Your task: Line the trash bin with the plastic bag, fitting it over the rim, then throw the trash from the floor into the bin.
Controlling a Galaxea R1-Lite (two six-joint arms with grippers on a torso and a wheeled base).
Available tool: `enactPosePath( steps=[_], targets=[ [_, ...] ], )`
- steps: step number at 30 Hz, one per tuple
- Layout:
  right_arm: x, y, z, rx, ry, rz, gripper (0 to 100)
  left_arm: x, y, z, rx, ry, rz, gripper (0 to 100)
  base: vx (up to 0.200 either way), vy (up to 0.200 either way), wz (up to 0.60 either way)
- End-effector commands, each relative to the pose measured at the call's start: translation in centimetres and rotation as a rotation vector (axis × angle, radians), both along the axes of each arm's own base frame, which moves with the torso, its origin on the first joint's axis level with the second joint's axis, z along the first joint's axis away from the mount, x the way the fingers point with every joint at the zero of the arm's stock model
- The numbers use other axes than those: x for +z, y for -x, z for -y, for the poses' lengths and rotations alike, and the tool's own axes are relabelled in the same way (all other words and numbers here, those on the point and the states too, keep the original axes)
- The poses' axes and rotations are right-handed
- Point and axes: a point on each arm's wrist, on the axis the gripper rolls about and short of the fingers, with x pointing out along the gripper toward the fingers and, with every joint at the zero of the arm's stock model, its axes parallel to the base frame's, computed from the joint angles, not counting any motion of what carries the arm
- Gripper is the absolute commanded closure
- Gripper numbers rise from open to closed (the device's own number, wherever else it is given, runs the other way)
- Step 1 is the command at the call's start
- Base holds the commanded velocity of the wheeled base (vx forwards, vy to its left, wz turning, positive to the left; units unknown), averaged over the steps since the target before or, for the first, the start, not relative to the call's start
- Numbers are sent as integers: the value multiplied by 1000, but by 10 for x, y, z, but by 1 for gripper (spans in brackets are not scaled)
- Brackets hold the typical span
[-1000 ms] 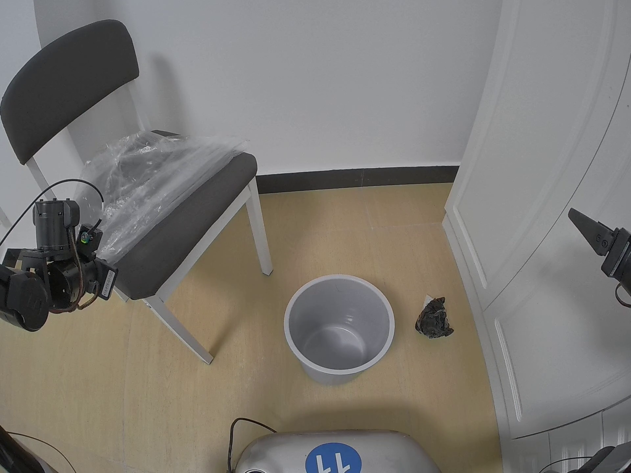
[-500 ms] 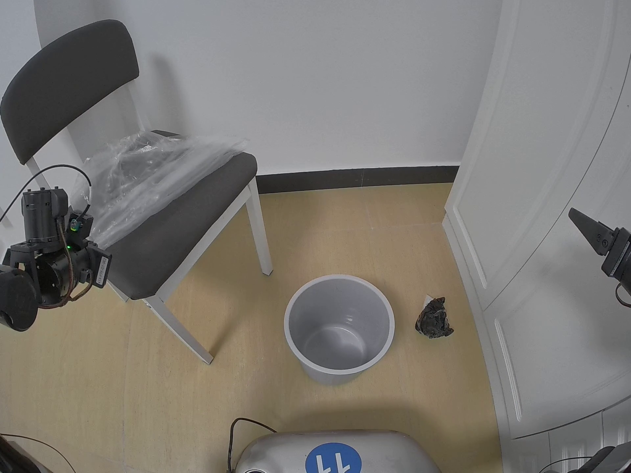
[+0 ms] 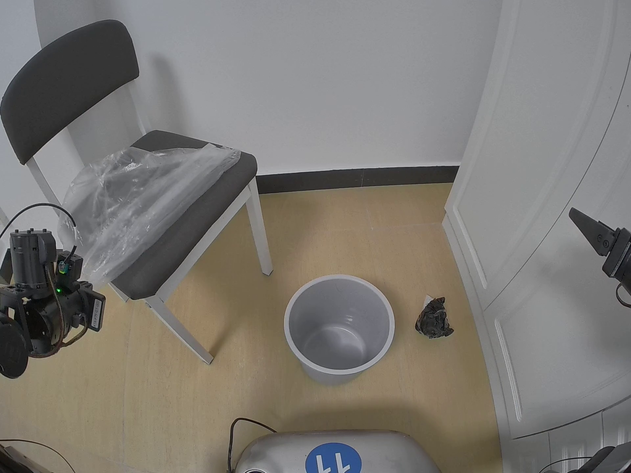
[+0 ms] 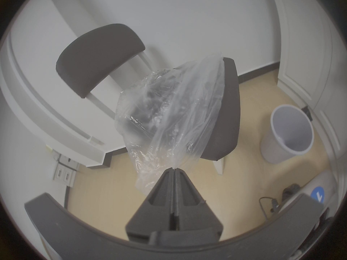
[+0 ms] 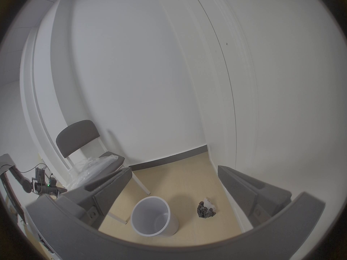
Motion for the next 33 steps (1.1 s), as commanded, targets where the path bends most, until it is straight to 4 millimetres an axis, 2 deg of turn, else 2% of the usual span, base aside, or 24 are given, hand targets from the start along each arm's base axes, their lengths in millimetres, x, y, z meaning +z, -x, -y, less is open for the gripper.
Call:
enactPosePath(
  steps=[1,6,7,16,23,30,33],
  targets=[
    [0,1,0,4,2,2,0,-7,2,4,2,42,1,100,0,0,0],
    [0,2,0,4,3,5,0,-8,3,3,3,41,-2,100,0,0,0],
    [1,1,0,4,3,5,0,-7,2,3,4,41,2,0,0,0,0],
    [2,1,0,3,1,13,0,5,-15,7,-9,44,43,0,0,0,0],
    [2,1,0,4,1,10,0,3,-32,16,-38,51,45,0,0,0,0],
    [2,1,0,4,1,11,0,6,-19,28,-91,53,48,0,0,0,0],
    [2,0,0,4,1,10,0,6,-23,28,-82,49,56,0,0,0,0]
  ],
)
